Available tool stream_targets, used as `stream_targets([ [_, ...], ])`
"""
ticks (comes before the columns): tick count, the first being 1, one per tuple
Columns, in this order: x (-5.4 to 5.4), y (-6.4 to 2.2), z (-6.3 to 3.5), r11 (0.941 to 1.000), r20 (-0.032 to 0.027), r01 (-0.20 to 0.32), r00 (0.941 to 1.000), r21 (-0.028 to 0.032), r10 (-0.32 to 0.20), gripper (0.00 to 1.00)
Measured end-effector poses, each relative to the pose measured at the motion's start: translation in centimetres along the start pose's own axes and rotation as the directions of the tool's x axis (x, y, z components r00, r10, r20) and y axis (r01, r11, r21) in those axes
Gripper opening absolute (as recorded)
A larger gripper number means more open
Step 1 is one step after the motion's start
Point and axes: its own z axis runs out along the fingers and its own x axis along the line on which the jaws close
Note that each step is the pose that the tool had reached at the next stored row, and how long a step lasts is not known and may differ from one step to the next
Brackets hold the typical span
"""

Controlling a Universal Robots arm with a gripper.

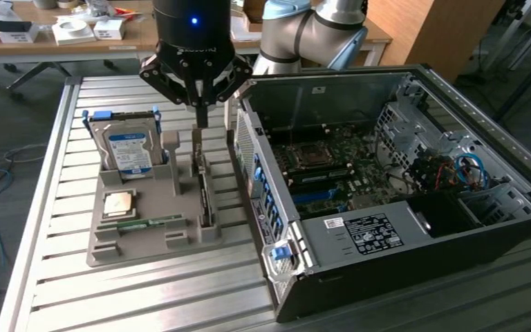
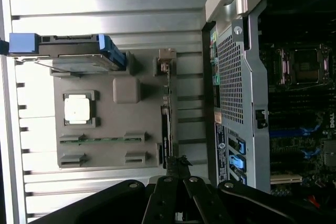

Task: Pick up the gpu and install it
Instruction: 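Reach for the gpu, then pick up the gpu and move the gpu toward the slot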

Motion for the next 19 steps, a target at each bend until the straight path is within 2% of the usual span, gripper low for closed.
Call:
stream_targets([
  [19, 0.39, -0.04, 0.03, 1.0, -0.0001, 0.0, 1.0, 0.0001, 0.0, 0.11],
])
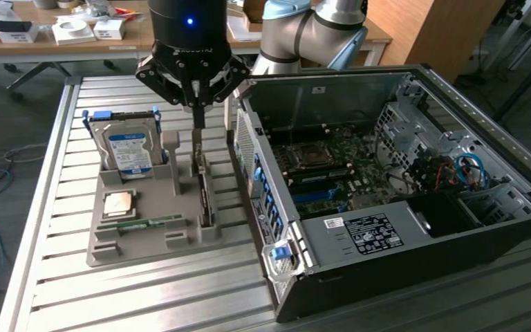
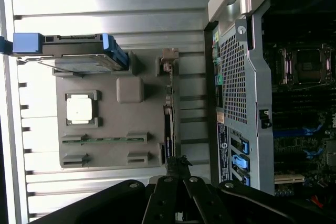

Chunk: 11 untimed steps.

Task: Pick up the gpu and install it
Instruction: 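Pick up the gpu and move the gpu toward the slot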

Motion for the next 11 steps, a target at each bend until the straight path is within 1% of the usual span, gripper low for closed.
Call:
stream_targets([
  [5, 0.0, 0.0, 0.0, 1.0, 0.0, 0.0, 1.0, 0.0, 0.0, 0.11],
  [8, 0.0, 0.0, 0.0, 1.0, 0.0, 0.0, 1.0, -0.0001, 0.0, 0.29],
  [9, 0.0, 0.0, 0.0, 1.0, 0.0, 0.0, 1.0, -0.0001, 0.0, 0.29],
  [11, 0.0, 0.0, 0.0, 1.0, 0.0, 0.0, 1.0, 0.0, 0.0, 0.41],
])
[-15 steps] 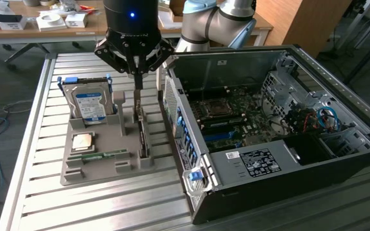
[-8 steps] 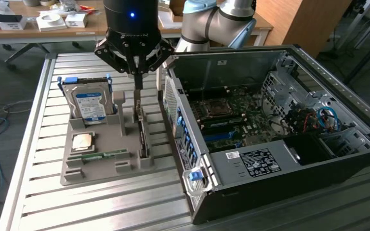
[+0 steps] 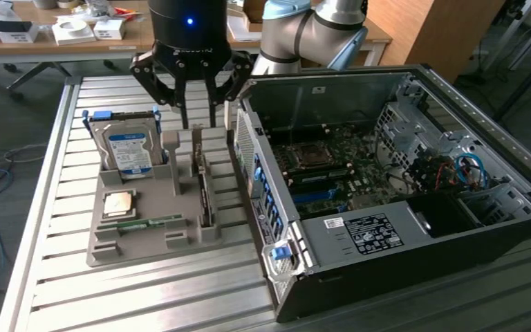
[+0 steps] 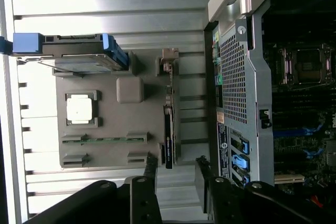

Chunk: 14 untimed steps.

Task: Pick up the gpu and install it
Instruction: 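Pick up the gpu and move the gpu toward the slot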

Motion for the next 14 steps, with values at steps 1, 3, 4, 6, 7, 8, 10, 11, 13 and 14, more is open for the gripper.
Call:
stream_targets([
  [1, 0.0, 0.0, 0.0, 1.0, 0.0, 0.0, 1.0, 0.0, 0.0, 0.41],
  [3, 0.0, 0.0, 0.0, 1.0, 0.0, 0.0, 1.0, 0.0, 0.0, 0.47],
  [4, 0.0, 0.0, 0.0, 1.0, -0.0001, 0.0, 1.0, 0.0, 0.0, 0.47],
  [6, 0.0, 0.0, 0.0, 1.0, 0.0, 0.0, 1.0, -0.0001, 0.0, 0.47],
  [7, 0.0, 0.0, 0.0, 1.0, 0.0, 0.0, 1.0, 0.0, 0.0, 0.47],
  [8, 0.0, 0.0, 0.0, 1.0, 0.0, 0.0, 1.0, 0.0, 0.0, 0.47],
  [10, 0.0, 0.0, 0.0, 1.0, 0.0, 0.0, 1.0, 0.0, 0.0, 0.47],
  [11, 0.0, 0.0, 0.0, 1.0, 0.0001, 0.0, 1.0, 0.0, 0.0, 0.47],
  [13, 0.0, 0.0, 0.0, 1.0, -0.0001, 0.0, 1.0, 0.0001, 0.0, 0.47],
  [14, 0.0, 0.0, 0.02, 1.0, -0.0001, 0.0, 1.0, 0.0001, 0.0, 0.47],
])
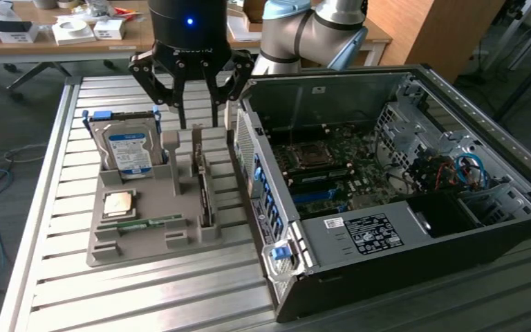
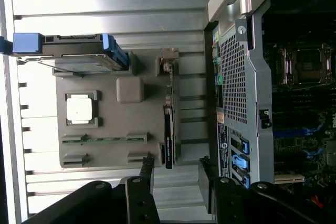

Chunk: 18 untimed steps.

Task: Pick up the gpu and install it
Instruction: 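Pick up the gpu and move the gpu toward the slot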

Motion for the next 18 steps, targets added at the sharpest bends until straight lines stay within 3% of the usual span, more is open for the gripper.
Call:
stream_targets([
  [18, 0.01, -0.03, 0.58, 1.0, 0.0, 0.0, 1.0, 0.0, 0.0, 0.47],
])
